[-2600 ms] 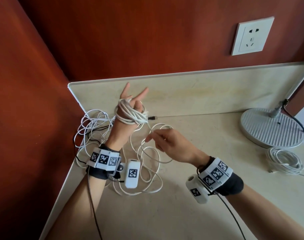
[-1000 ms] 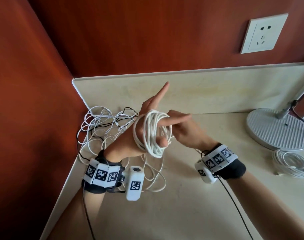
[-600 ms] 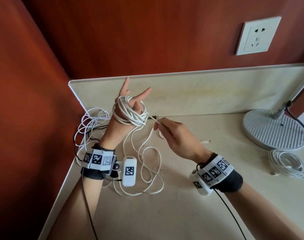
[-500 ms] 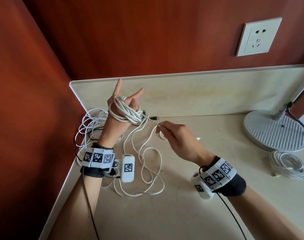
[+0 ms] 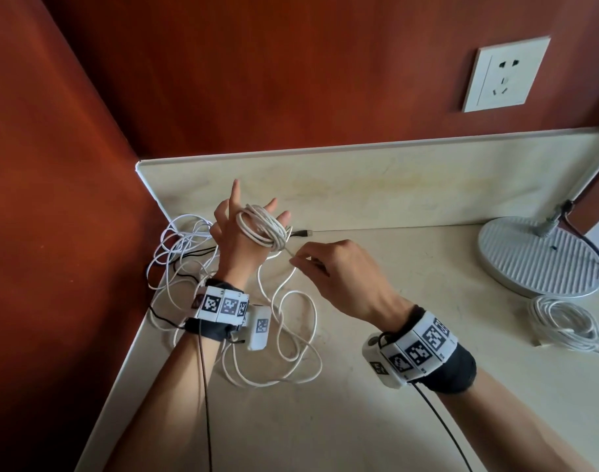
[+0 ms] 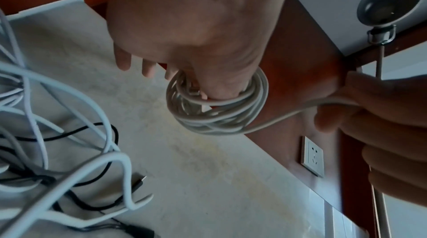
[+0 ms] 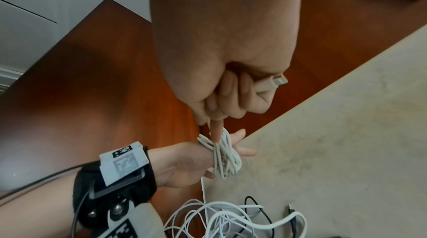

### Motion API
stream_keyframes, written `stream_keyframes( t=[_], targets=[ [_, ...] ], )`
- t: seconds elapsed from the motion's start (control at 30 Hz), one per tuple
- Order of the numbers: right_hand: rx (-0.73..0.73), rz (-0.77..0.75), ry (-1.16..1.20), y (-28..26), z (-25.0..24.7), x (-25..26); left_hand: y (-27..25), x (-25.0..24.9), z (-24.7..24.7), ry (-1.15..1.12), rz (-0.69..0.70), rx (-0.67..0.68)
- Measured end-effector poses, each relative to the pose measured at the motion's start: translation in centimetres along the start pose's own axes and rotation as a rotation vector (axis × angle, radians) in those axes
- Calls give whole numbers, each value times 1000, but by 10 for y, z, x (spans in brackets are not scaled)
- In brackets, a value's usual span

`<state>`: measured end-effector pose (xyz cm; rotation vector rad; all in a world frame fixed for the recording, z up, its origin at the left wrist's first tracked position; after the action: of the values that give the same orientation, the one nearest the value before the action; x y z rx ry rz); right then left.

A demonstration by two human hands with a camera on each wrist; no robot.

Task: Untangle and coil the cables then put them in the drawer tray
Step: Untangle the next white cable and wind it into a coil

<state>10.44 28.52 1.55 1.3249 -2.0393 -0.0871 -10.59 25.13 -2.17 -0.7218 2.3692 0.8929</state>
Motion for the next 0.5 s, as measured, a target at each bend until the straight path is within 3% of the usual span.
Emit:
stream_keyframes(
  t=[0.17,0.23,0.33,0.5],
  targets=[
    [70,-57,65,-1,-2,7,-6,-19,-8,304,112,145],
    [121,-101,165,0,-3,11,-11,-23,-3,307,146,216],
    [195,-96,360,0,-9,10,-21,-34,-1,353,224,214],
    [460,-58,735,-4,-29,8,-34,-39,-7,284,351,274]
  ],
)
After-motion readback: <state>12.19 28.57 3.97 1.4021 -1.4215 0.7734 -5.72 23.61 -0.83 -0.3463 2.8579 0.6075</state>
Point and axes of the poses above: each hand's wrist, its own y-axis towards the middle knuckle, its own z-axis out of the palm, x = y × z, the point moved 2 cm from there along y, towards the middle knuckle, and after that the axes turned 1 degree about -y, right-handed, at the moved point
